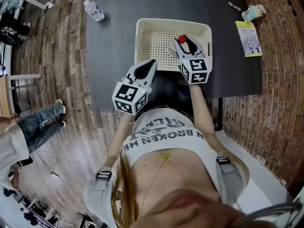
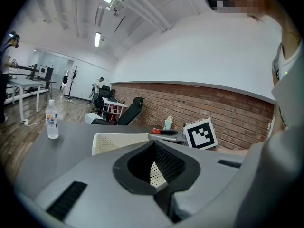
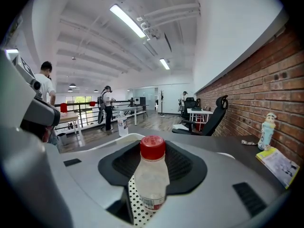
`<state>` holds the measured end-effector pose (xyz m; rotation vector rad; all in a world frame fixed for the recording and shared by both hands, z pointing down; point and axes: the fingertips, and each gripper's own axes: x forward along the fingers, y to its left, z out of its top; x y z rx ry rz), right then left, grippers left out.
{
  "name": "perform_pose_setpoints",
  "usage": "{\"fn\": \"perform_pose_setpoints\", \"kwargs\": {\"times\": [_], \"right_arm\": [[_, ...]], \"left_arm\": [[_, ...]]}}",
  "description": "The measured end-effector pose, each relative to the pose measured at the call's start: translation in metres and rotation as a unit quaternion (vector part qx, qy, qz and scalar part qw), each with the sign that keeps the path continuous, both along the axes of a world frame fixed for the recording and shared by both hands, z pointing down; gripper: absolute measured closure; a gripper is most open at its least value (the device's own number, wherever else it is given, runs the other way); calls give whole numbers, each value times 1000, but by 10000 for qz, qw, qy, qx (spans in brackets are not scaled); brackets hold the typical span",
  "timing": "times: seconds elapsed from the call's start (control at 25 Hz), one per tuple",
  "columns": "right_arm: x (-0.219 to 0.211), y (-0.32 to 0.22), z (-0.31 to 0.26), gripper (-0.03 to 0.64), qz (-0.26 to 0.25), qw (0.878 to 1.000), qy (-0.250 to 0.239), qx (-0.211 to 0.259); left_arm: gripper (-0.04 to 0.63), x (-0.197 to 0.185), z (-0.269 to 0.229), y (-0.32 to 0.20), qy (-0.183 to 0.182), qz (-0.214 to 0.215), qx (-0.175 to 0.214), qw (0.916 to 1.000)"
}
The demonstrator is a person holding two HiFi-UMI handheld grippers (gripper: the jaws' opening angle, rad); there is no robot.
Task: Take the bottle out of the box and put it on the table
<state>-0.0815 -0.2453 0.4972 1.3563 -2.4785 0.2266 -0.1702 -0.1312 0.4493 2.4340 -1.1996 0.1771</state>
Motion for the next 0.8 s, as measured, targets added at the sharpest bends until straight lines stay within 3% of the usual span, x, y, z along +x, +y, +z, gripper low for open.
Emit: {"fn": "perform_pose_setpoints", "kwargs": {"times": [0.36, 0.8], "right_arm": [[1, 3, -13, 462, -600, 9981, 44, -163], [-2, 20, -113, 462, -1529, 9877, -232, 211]], "left_arm": [[595, 8, -9, 11, 0, -399, 26, 9992], [595, 21, -20, 24, -10, -817, 28, 9967]]}}
